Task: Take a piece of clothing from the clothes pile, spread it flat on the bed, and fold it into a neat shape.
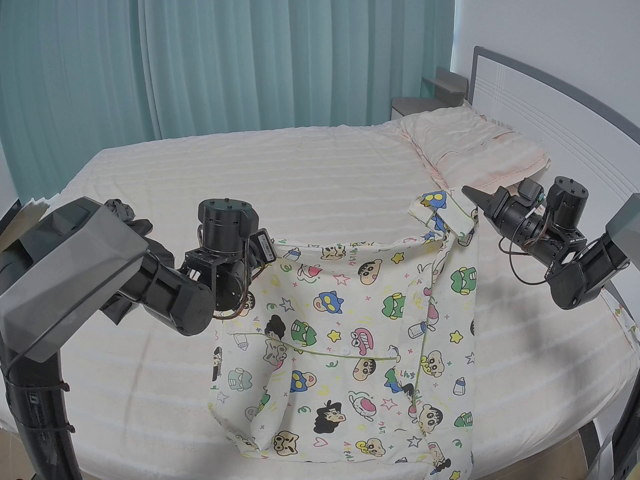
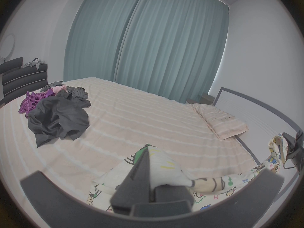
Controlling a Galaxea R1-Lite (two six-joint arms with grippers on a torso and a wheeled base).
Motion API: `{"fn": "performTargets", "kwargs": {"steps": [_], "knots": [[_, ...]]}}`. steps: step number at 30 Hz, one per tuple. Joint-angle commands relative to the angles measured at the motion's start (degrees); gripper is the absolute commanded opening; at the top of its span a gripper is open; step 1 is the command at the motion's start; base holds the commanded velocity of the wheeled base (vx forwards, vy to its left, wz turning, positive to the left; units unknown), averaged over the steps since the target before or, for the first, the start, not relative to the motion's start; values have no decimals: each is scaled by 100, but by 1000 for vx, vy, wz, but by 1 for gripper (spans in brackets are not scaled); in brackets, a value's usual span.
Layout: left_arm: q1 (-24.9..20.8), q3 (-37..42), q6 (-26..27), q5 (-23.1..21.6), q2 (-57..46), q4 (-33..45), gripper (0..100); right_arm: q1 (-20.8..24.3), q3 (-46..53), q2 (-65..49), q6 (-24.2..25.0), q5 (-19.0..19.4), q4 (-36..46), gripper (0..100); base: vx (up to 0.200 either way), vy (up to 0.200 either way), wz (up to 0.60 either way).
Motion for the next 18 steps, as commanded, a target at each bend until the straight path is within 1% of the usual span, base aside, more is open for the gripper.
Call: {"fn": "performTargets", "kwargs": {"steps": [1,9,11,18], "knots": [[79,-199,0,3,459,-7,0,-13,-174,421,0,-8,77,0,0,0,0],[185,-525,-18,3,942,2,0,5,-420,825,0,-52,157,0,0,0,0],[202,-595,-115,3,995,2,0,5,-446,905,0,-78,157,0,0,0,0],[167,-463,-211,3,986,178,0,14,-446,949,0,-139,174,0,0,0,0]]}}
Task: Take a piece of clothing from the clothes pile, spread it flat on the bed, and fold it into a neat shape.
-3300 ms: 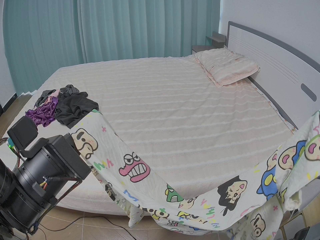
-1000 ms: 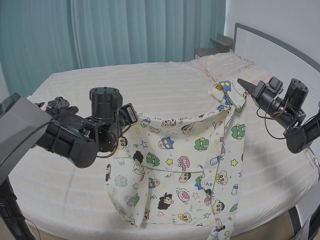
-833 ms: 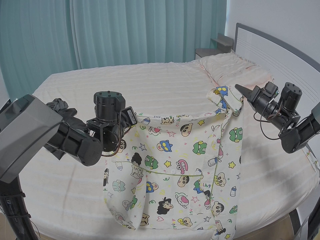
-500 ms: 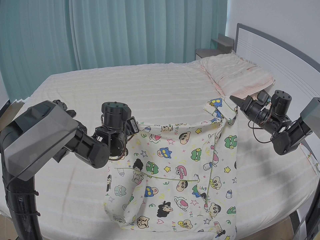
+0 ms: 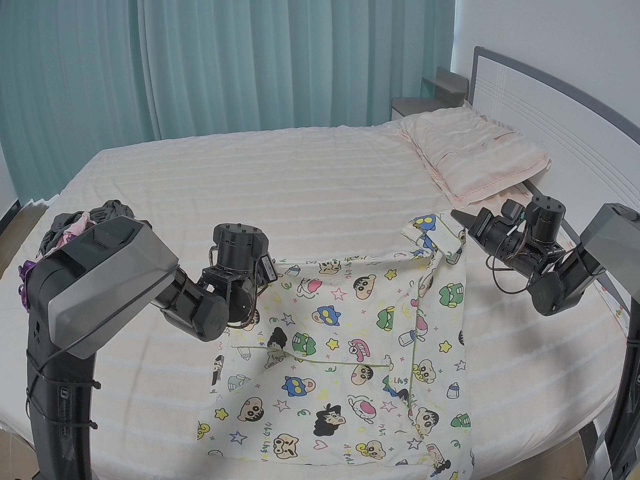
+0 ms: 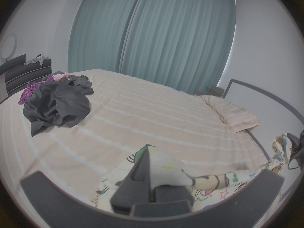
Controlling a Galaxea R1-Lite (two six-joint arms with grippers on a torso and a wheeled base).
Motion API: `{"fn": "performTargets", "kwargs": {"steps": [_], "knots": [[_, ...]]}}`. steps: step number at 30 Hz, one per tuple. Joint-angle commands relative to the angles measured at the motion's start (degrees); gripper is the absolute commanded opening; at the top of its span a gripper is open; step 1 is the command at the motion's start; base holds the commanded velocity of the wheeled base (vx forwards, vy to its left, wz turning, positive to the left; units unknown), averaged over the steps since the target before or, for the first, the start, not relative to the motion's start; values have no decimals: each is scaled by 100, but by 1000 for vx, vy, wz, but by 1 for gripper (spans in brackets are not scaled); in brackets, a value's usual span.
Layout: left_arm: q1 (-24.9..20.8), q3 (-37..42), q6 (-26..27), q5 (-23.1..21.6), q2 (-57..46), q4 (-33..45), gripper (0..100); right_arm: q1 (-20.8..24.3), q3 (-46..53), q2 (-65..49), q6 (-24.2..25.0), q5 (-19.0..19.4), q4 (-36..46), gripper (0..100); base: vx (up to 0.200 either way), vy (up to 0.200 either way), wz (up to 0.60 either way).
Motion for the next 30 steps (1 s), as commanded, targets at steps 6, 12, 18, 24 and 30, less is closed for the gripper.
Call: {"fn": "performTargets", "kwargs": {"steps": [6,12,18,24,30], "knots": [[16,-81,-18,3,134,90,0,34,-120,210,-9,-8,136,0,133,0,0],[16,-89,-9,3,249,134,0,60,-244,430,-26,-26,286,0,100,0,0],[77,-168,-18,3,495,204,0,131,-410,738,-44,-140,470,0,0,0,0],[77,-274,-71,3,662,204,0,175,-428,940,-61,-228,497,0,0,0,0],[130,-599,-246,3,925,222,100,192,-780,1203,-70,-597,813,100,0,0,0]]}}
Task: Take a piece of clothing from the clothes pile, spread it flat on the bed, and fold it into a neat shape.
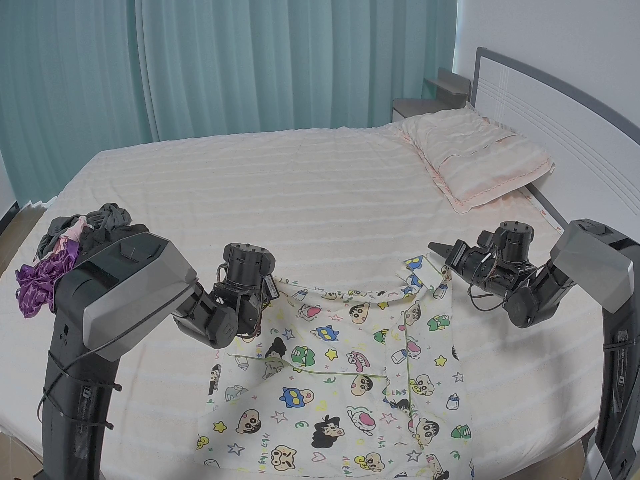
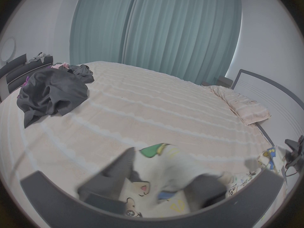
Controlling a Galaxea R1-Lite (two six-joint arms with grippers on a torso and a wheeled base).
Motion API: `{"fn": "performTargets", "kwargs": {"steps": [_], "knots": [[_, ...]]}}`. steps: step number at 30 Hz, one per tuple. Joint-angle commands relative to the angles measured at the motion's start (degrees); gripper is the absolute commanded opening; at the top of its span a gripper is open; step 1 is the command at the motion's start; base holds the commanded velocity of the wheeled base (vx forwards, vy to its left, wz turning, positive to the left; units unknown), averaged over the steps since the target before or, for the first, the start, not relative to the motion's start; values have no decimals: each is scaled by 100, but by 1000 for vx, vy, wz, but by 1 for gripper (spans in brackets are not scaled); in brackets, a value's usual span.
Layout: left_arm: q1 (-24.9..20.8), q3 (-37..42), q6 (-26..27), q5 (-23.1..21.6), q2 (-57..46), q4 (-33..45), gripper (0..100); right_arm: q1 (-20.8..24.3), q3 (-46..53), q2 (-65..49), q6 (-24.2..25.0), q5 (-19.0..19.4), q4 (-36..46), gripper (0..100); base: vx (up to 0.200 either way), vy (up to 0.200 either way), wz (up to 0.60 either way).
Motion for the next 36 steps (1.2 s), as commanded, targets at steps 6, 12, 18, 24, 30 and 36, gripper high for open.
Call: {"fn": "performTargets", "kwargs": {"steps": [6,12,18,24,30,36], "knots": [[366,-534,-260,1,389,85,100,-154,-1330,654,38,-1320,728,100,0,0,0],[718,-569,-260,1,468,112,100,-154,-1831,1032,144,-1847,1079,100,0,0,0],[955,-718,-269,1,521,279,100,-215,-2103,1023,179,-2102,1571,100,0,0,0],[1122,-701,-286,1,468,437,100,-558,-2173,909,188,-2225,1589,100,0,0,0],[1122,-42,-717,-281,-332,428,100,-558,-829,30,74,-2164,1484,100,0,0,0],[893,1286,-1526,-1159,-1756,410,100,-321,824,-998,-673,-1988,1264,100,0,0,0]]}}
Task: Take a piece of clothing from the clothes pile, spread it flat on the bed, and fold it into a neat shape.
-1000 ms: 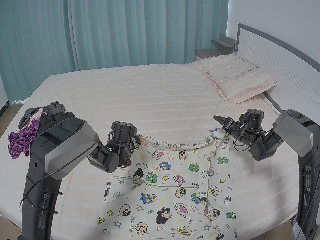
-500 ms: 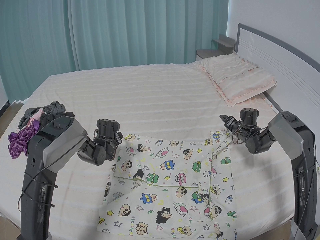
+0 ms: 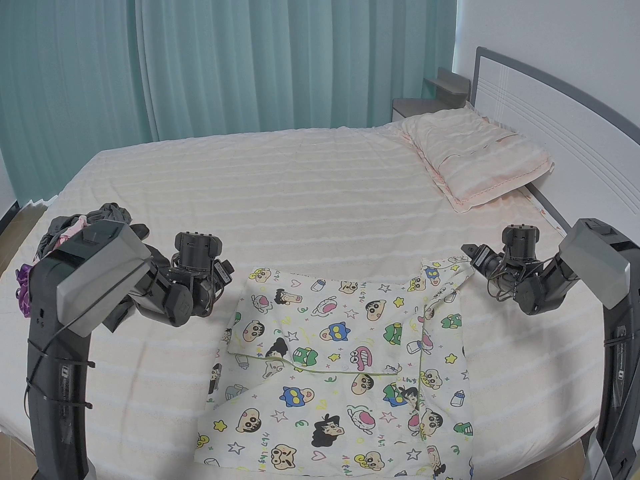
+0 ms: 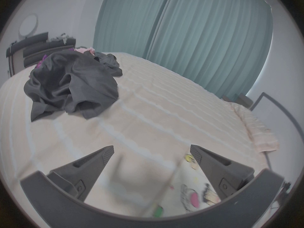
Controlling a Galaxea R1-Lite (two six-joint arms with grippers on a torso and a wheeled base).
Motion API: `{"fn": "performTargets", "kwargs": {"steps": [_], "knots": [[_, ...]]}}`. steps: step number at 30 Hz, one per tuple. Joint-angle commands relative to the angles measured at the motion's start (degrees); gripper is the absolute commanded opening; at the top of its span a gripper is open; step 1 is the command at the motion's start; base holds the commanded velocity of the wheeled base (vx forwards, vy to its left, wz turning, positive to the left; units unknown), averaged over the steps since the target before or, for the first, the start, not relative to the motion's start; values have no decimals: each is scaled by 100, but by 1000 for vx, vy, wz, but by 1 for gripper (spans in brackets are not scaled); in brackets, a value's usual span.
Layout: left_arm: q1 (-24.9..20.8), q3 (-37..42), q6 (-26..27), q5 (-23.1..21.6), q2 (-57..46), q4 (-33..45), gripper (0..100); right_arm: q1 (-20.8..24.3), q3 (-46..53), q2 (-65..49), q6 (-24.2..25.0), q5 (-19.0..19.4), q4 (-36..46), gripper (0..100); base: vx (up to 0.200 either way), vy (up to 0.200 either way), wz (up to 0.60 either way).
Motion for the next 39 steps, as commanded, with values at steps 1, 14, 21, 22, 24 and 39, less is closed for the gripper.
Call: {"fn": "performTargets", "kwargs": {"steps": [1,14,21,22,24,39], "knots": [[-252,1554,-894,-888,-1965,-19,100,375,2033,-1558,-849,152,-427,100,0,0,0],[-964,3145,-1738,-1679,-3433,-54,100,2537,2973,-1259,-1877,-1298,-445,100,0,0,0],[-964,3171,-1738,-1671,-3424,-63,100,2774,2753,-1154,-2132,-1588,-207,100,0,0,0],[-964,3171,-1738,-1671,-3424,-63,100,2801,2674,-1101,-2247,-1667,-49,100,0,0,0],[-981,3180,-1738,-1671,-3407,-63,100,2897,2376,-943,-2352,-2010,329,100,0,0,0],[-990,3206,-1720,-1662,-3354,-63,100,3170,2182,-583,-2932,-2819,522,100,0,0,0]]}}
